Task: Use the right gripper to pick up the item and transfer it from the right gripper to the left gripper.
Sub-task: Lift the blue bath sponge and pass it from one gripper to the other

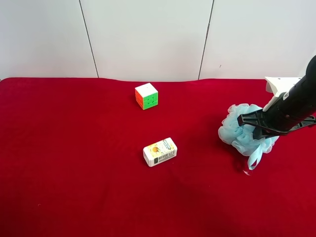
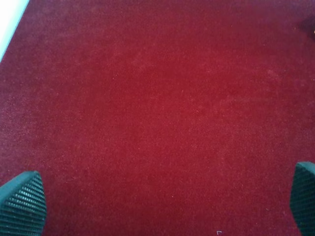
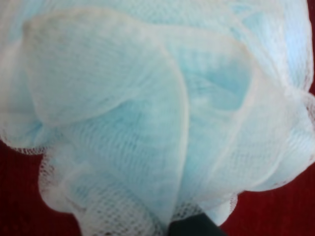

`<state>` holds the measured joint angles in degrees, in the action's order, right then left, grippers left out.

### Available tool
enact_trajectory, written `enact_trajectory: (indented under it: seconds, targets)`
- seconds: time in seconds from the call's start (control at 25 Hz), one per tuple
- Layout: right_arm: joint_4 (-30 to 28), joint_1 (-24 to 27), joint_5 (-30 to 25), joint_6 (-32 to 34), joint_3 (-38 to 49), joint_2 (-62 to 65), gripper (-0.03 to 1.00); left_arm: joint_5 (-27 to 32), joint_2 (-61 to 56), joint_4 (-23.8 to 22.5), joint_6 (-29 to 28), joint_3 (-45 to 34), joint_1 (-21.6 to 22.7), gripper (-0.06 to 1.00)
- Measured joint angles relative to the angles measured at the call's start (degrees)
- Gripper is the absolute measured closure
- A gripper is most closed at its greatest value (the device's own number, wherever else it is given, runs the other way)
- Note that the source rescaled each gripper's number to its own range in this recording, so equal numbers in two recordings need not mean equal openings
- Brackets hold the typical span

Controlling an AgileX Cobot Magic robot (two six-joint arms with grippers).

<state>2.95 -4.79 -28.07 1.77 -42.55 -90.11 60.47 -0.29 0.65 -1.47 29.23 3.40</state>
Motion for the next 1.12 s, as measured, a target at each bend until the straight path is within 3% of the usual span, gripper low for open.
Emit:
enact_trajectory:
  seconds: [0.2,0.44,0.68,0.88,1.12]
  targets:
    - [0.06,-2.62,0.43,0.00,0.00,0.34,0.96,0.00,0.00,0.00,0.00,0.00,0.00,-0.06]
    - [0.27,-9.32,1.78,0.00,0.00,3.55,0.96,0.00,0.00,0.00,0.00,0.00,0.00,-0.06]
    - [3.51,-13.65,3.14,-0.17,0.00,8.44,0.96,0.00,0.00,0.00,0.00,0.00,0.00,-0.06]
    - [11.08,-17.10,5.79,-6.73,0.00,11.97,0.96,0.00,0.00,0.00,0.00,0.00,0.00,-0.06]
    - [25.87,-22.76,6.59,-21.73,-2.94,12.59,0.96,0.00,0.00,0.00,0.00,0.00,0.00,-0.06]
